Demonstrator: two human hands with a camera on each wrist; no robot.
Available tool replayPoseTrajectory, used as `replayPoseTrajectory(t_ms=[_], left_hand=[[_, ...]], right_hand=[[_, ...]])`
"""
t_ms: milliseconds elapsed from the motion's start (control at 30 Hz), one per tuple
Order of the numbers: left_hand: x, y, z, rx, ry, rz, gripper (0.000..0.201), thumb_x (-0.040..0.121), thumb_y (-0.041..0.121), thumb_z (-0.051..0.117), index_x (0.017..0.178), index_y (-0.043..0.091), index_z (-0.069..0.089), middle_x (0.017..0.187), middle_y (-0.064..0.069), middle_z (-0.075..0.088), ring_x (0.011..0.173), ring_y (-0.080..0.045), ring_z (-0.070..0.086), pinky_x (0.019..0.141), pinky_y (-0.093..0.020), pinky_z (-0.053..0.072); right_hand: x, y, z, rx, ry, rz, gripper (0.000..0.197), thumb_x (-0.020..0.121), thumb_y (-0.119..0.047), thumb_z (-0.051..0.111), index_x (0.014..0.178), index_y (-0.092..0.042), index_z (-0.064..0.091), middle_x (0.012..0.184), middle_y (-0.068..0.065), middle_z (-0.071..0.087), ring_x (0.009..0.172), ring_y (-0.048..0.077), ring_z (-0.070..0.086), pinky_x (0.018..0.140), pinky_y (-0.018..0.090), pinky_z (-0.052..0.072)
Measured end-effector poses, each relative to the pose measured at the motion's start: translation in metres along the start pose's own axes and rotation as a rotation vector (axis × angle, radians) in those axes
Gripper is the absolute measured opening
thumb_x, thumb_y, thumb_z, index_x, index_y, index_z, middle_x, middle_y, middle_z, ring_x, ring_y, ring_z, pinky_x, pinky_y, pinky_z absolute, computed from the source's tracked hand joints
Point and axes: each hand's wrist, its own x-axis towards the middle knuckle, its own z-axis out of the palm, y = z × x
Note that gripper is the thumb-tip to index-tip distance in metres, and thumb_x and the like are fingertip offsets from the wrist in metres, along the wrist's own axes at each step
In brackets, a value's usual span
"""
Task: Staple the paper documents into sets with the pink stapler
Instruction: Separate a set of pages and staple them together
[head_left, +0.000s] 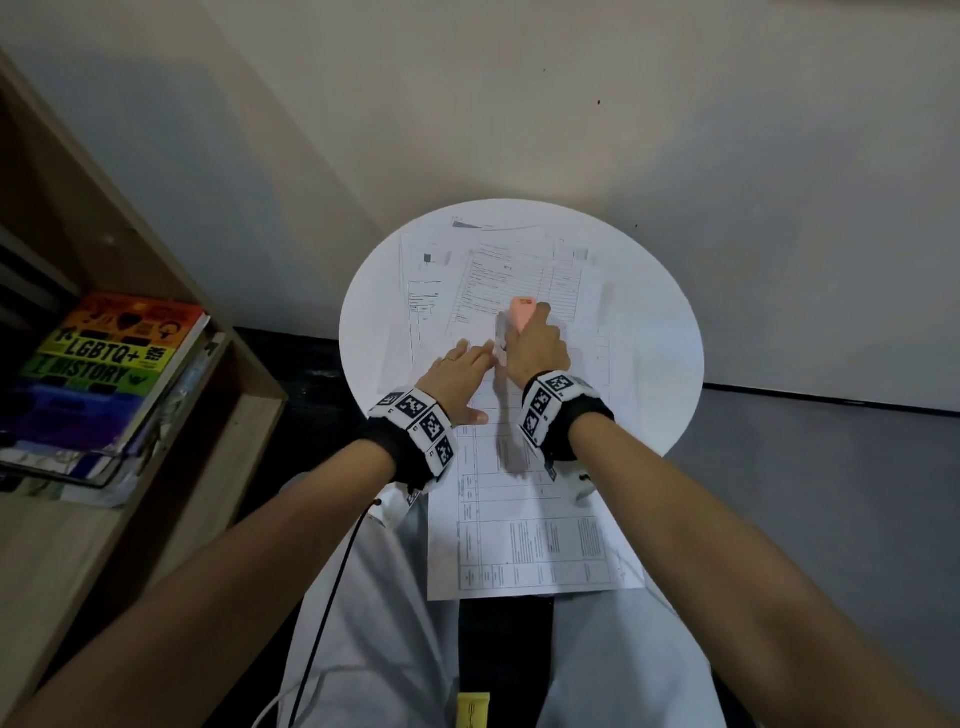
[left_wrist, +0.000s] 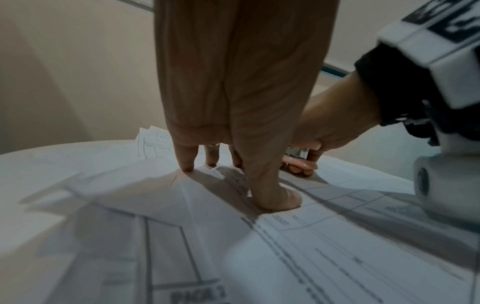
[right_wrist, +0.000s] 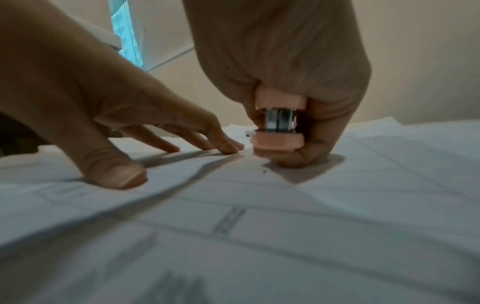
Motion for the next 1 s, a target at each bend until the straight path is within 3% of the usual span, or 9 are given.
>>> replayPoseTrajectory(t_ms=[133,267,433,600,767,1000], left_hand=[[-0.004,-0.003,-0.003,0.031,-0.014,-0.001,0.086,0.086,0.042,0.062,0.15,0.013,0.013,0.16,0.001,0.001,0.148,-0.026,0.003,0.118,-0.048,0.018],[-0.012,0.011,-0.001,0.09,0.134,-0.105,0.071,0.093,0.054,0.041,0.149,0.017,0.016,0.157,-0.002,0.013,0.145,-0.023,0.016,0.117,-0.045,0.021],[-0.012,0.033,0.011,0.094,0.295,-0.124,0.072,0.091,0.054,0.045,0.14,0.003,0.029,0.143,-0.011,0.029,0.135,-0.028,0.027,0.115,-0.038,0.024],[-0.004,0.038,0.003,0.003,0.154,0.04,0.08,0.087,0.038,0.062,0.148,0.007,0.02,0.156,-0.005,0.017,0.144,-0.021,0.016,0.118,-0.035,0.023],[0.005,0.044,-0.011,0.082,0.05,-0.027,0.091,0.082,0.04,0.068,0.15,0.014,0.015,0.159,0.004,0.006,0.145,-0.023,0.011,0.113,-0.046,0.028],[0.008,0.044,-0.014,0.077,0.015,-0.024,0.088,0.081,0.039,0.069,0.149,0.015,0.017,0.16,0.006,0.002,0.148,-0.02,0.005,0.116,-0.045,0.022]], right_hand=[[-0.013,0.028,-0.017,-0.006,-0.008,-0.035,0.046,0.1,-0.036,0.039,0.138,-0.012,0.03,0.116,0.019,0.059,0.101,0.036,0.059,0.073,0.035,0.037],[-0.028,0.076,-0.045,-0.045,0.035,0.035,0.044,0.099,-0.035,0.041,0.135,-0.011,0.031,0.114,0.021,0.057,0.097,0.037,0.058,0.073,0.037,0.039],[-0.037,0.078,-0.041,-0.104,-0.043,-0.043,0.044,0.099,-0.036,0.042,0.134,-0.011,0.033,0.113,0.021,0.059,0.097,0.038,0.059,0.071,0.036,0.038],[-0.03,0.061,-0.028,-0.08,-0.14,-0.119,0.045,0.097,-0.032,0.047,0.136,-0.014,0.033,0.114,0.019,0.059,0.098,0.037,0.059,0.072,0.035,0.04],[-0.024,0.058,-0.027,-0.028,-0.056,0.063,0.051,0.098,-0.04,0.043,0.137,-0.009,0.03,0.121,0.022,0.055,0.106,0.039,0.056,0.08,0.04,0.044],[-0.018,0.043,-0.019,-0.071,-0.01,0.122,0.051,0.1,-0.035,0.04,0.141,-0.007,0.026,0.126,0.02,0.054,0.111,0.037,0.056,0.085,0.041,0.044]])
